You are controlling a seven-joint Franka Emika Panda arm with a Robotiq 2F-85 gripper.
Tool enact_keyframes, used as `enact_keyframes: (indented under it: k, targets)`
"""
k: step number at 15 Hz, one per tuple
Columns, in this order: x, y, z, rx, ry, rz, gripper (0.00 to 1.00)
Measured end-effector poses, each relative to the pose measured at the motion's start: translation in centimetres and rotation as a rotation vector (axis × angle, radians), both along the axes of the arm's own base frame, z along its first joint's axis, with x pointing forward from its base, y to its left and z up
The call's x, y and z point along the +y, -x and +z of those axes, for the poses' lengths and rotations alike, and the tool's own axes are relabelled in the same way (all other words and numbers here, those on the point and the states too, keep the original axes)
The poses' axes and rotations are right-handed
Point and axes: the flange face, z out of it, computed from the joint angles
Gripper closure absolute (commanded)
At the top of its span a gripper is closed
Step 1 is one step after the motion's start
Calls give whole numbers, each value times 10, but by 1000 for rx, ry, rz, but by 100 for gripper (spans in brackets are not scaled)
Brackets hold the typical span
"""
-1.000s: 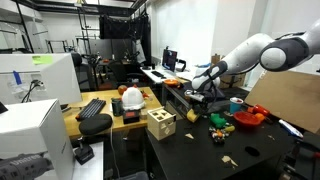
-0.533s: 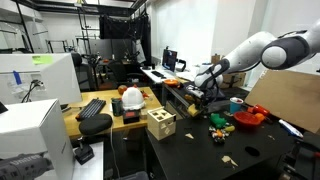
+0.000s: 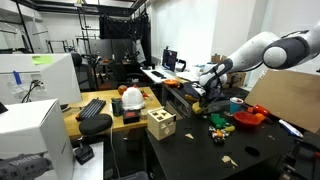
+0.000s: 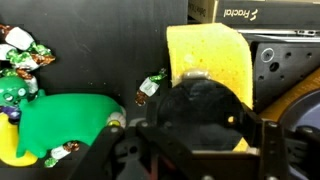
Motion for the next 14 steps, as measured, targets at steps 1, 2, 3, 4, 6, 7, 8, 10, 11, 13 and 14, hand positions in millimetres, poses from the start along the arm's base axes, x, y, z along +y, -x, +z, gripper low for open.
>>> enact_keyframes:
  k: [1,2,3,4,6,7,8,10,11,13,14]
  targets:
    - [-4,1,1,-5,1,-17,48]
    - [-7,2,1,-9,3,-31,48]
    - [-9,3,1,-11,4,-47,48]
    - [-10,3,1,-12,4,-59,48]
    - [-11,5,-2,-10,2,-80,48]
    - [-12,6,-3,-8,0,-90,48]
    - [-13,7,-5,-6,-1,-98,48]
    - [-16,10,-10,-3,2,-117,48]
    - [-19,11,-11,-14,12,-135,48]
    - [-23,12,-14,-40,42,-170,48]
    - [-23,13,-16,-44,52,-181,48]
